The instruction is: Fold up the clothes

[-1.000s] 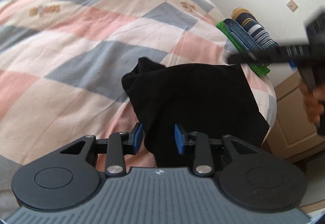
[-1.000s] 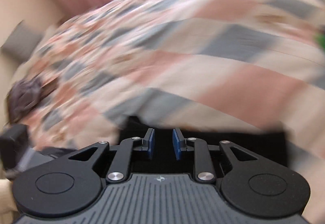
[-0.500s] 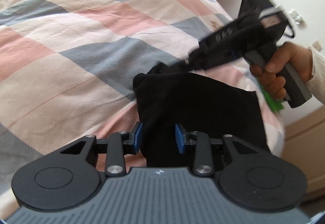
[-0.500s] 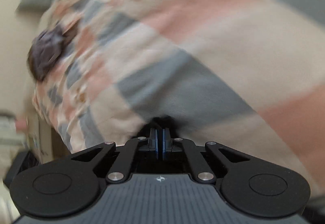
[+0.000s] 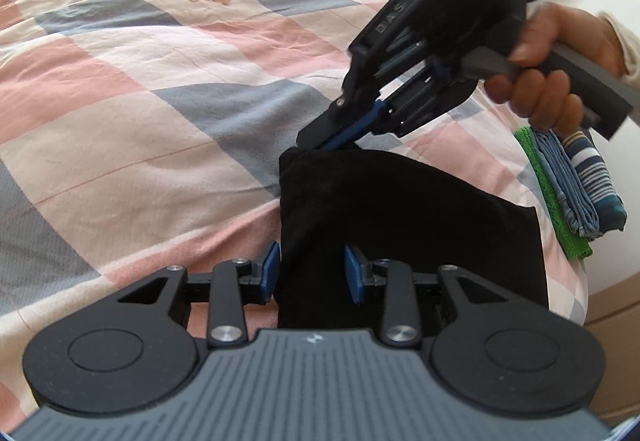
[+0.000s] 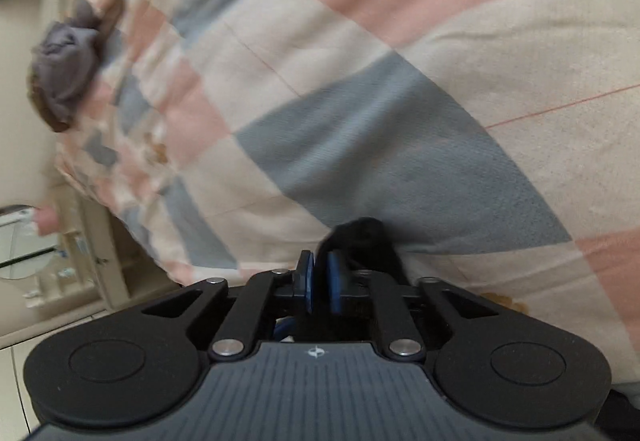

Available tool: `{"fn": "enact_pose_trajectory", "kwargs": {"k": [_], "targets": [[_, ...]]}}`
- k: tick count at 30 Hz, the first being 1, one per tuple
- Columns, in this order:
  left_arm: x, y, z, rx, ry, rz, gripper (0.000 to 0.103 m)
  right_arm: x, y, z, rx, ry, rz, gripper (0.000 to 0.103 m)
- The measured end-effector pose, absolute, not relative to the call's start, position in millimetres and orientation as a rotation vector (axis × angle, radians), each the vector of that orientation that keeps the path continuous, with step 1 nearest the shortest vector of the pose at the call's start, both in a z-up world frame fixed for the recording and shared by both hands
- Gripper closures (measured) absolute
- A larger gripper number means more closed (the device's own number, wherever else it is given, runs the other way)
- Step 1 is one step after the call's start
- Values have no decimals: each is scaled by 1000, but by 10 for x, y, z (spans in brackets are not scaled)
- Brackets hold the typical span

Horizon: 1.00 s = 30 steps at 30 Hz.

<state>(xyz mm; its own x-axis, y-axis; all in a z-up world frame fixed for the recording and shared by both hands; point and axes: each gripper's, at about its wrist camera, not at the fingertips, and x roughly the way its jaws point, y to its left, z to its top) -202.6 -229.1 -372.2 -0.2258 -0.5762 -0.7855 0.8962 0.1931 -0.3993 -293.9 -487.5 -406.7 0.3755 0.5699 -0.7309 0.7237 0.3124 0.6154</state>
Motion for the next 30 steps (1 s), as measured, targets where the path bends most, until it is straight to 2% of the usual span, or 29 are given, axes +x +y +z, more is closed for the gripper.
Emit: {"fn": "enact_pose_trajectory", "kwargs": {"k": [4, 8, 9, 12, 16, 18, 22, 24, 25, 26, 28, 30], "targets": [[-2021, -2288, -3739, 361, 1132, -1414, 73, -2794, -4880, -4118, 1371, 1356, -105, 86], [-2021, -2294, -3753, 362, 1139, -1405, 72, -2639, -4795, -4204, 1329, 1427, -105, 90], [-2016, -2287, -3756, 359, 1140, -1405, 72, -2627, -4798, -4206, 1331, 1422, -116, 95], [-2007, -2281, -3780, 354, 1141, -1403, 70, -2714, -4815, -4232, 1411, 1352, -153, 98], [-2034, -2266, -3806, 362, 1120, -1411, 70, -3136, -4990, -4392, 1743, 1126, -260, 102], [-2066, -2263, -3811, 381, 1099, -1417, 70, -3219, -5006, -4422, 1766, 1064, -257, 102], [-2066, -2287, -3828, 394, 1110, -1412, 70, -3099, -4963, -4487, 1715, 1115, -253, 103], [-2061, -2299, -3819, 397, 1115, -1411, 70, -2993, -4940, -4487, 1701, 1149, -211, 93], [-2059, -2305, -3814, 398, 1118, -1410, 70, -2959, -4938, -4461, 1677, 1157, -193, 92], [-2061, -2311, -3813, 401, 1117, -1410, 70, -2932, -4939, -4413, 1624, 1158, -190, 101], [-2073, -2310, -3802, 403, 1108, -1412, 70, -2932, -4976, -4214, 1468, 1153, -158, 102], [-2090, -2303, -3804, 410, 1100, -1409, 70, -3035, -5222, -4102, 1460, 992, -226, 103]]}}
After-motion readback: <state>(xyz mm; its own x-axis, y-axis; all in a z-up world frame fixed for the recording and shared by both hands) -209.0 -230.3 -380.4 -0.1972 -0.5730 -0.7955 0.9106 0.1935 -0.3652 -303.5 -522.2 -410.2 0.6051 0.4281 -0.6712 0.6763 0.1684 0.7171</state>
